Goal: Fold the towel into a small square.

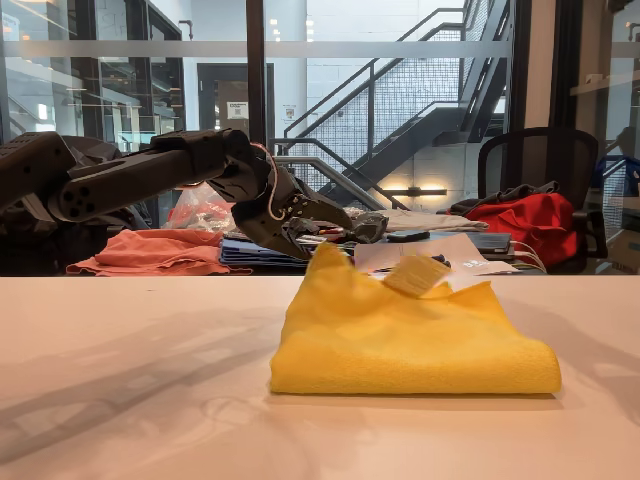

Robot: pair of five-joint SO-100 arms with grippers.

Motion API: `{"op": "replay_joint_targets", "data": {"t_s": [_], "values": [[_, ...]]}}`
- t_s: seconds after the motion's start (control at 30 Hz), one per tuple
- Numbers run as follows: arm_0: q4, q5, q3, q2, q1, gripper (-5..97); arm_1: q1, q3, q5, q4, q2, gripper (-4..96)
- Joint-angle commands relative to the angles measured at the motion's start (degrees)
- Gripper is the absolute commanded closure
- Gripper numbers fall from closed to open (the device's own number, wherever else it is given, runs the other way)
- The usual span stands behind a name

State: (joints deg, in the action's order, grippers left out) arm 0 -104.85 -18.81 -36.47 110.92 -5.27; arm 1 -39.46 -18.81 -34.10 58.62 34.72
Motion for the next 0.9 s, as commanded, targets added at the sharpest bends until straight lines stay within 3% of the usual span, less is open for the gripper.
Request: {"op": "replay_joint_targets", "data": {"t_s": [0.0,0.2,0.4,0.5,0.67,0.87], "values": [[-1.3,-0.2,-1.1,1.1,-0.2,63,2.8,1.8,0.1,-0.7,1.7,64.0],[-1.2,-3.0,-2.6,0.4,-0.2,63,2.6,1.3,0.2,1.1,8.2,72.0],[-1.2,-3.4,-2.6,0.4,0.2,63,-4.0,1.3,0.3,-0.5,8.3,95.5],[-1.2,-3.4,-2.6,0.4,0.0,63,-3.9,1.1,1.3,-2.1,4.2,90.5],[-1.2,-2.8,-2.6,0.8,-0.2,63,-3.4,1.6,5.1,-3.1,-0.7,93.3],[-1.2,-2.8,-2.5,1.1,-0.2,63,-4.3,2.2,4.7,-3.1,-6.1,93.2]]}}
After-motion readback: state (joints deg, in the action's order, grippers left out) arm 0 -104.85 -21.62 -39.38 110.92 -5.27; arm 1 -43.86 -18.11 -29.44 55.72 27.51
